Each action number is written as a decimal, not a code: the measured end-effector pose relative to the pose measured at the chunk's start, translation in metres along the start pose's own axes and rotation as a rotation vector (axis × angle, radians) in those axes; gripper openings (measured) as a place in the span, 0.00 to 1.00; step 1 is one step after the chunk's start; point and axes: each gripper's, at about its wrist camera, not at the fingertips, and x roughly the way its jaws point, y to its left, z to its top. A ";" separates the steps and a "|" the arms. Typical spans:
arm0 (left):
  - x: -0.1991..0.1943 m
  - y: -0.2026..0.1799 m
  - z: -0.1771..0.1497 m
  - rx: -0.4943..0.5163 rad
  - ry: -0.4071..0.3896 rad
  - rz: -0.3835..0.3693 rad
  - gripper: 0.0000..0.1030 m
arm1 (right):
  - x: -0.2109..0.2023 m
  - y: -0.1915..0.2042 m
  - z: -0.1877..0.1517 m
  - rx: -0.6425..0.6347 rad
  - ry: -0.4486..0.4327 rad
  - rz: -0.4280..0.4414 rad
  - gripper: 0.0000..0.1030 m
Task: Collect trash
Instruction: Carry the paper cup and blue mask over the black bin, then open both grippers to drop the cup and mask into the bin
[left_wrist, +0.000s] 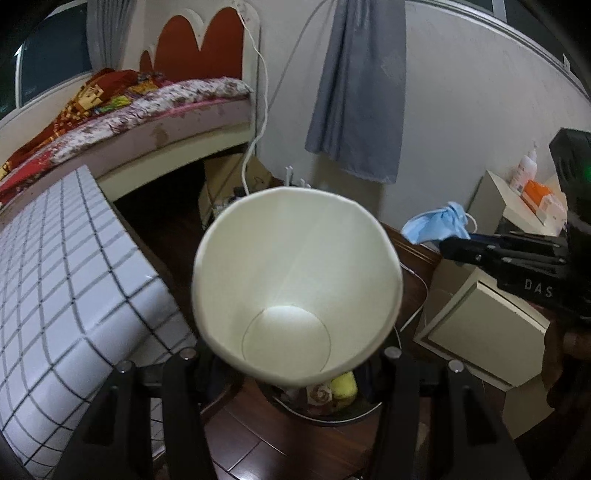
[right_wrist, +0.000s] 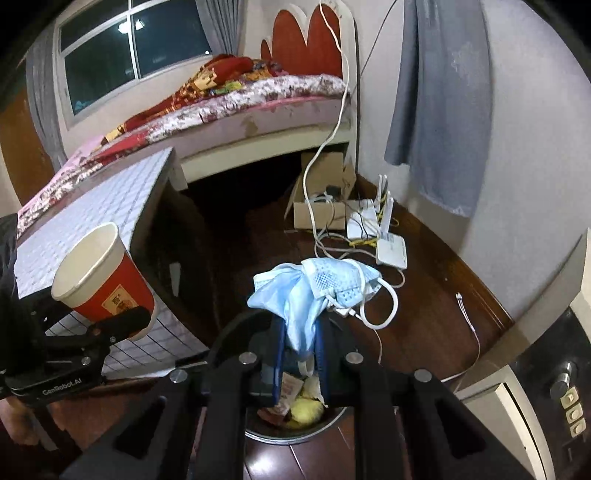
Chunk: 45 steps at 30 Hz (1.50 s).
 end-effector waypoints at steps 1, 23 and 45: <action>0.004 0.000 0.000 -0.001 0.007 -0.006 0.54 | 0.003 -0.001 -0.003 -0.008 0.007 -0.002 0.16; 0.084 -0.001 -0.029 -0.016 0.222 -0.100 0.55 | 0.096 -0.005 -0.046 -0.092 0.233 0.000 0.16; 0.106 0.046 -0.067 -0.159 0.274 0.045 0.97 | 0.156 -0.013 -0.065 -0.123 0.337 -0.091 0.99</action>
